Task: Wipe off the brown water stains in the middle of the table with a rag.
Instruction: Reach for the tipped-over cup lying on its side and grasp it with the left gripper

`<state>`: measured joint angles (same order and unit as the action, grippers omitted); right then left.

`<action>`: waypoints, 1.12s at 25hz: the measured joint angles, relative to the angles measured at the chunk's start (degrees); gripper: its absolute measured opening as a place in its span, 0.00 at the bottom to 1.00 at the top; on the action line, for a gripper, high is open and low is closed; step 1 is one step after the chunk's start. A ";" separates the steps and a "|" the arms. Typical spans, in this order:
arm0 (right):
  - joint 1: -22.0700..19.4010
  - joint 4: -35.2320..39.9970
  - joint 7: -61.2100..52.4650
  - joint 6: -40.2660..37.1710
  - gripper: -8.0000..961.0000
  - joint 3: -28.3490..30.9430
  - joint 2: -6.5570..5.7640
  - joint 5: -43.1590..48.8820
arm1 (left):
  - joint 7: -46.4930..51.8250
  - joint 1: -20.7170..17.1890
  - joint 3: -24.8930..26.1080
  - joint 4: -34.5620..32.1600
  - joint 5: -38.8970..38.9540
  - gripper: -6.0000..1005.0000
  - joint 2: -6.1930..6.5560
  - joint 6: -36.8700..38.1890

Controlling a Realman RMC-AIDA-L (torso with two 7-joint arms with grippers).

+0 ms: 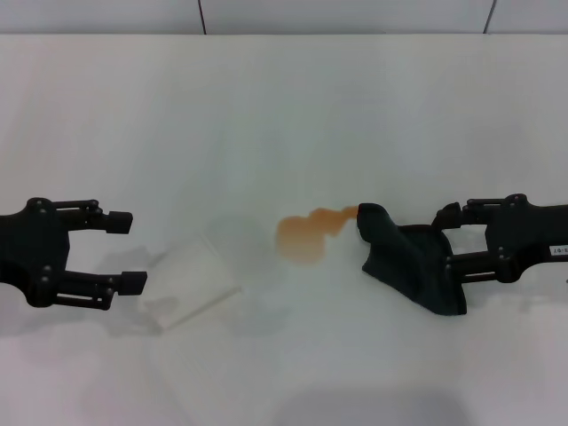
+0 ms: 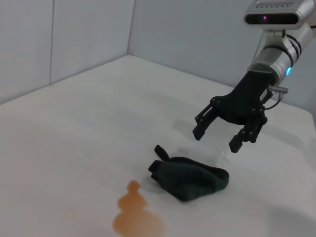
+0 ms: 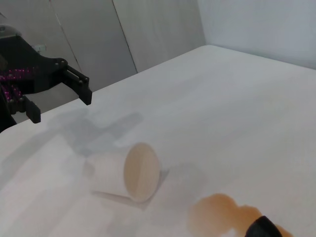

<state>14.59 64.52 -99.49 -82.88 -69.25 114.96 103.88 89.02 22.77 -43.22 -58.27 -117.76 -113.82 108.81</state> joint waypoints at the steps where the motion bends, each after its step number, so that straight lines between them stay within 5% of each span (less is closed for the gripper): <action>1: 0.00 0.00 0.00 0.00 0.81 -0.02 0.00 0.00 | 0.04 0.00 0.00 0.00 0.00 0.86 0.02 0.00; 16: 0.09 -0.01 0.00 0.01 0.81 -0.19 0.00 0.00 | 0.48 0.46 0.47 0.00 -0.10 0.86 0.30 -0.65; 28: -0.05 -0.60 -1.38 0.06 0.81 -0.83 0.00 -0.05 | 7.39 9.19 0.96 1.11 -9.46 0.86 4.52 -2.71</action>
<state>14.54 63.91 -100.87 -82.82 -70.08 114.96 103.84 96.41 31.96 -42.26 -57.16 -127.22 -109.30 106.10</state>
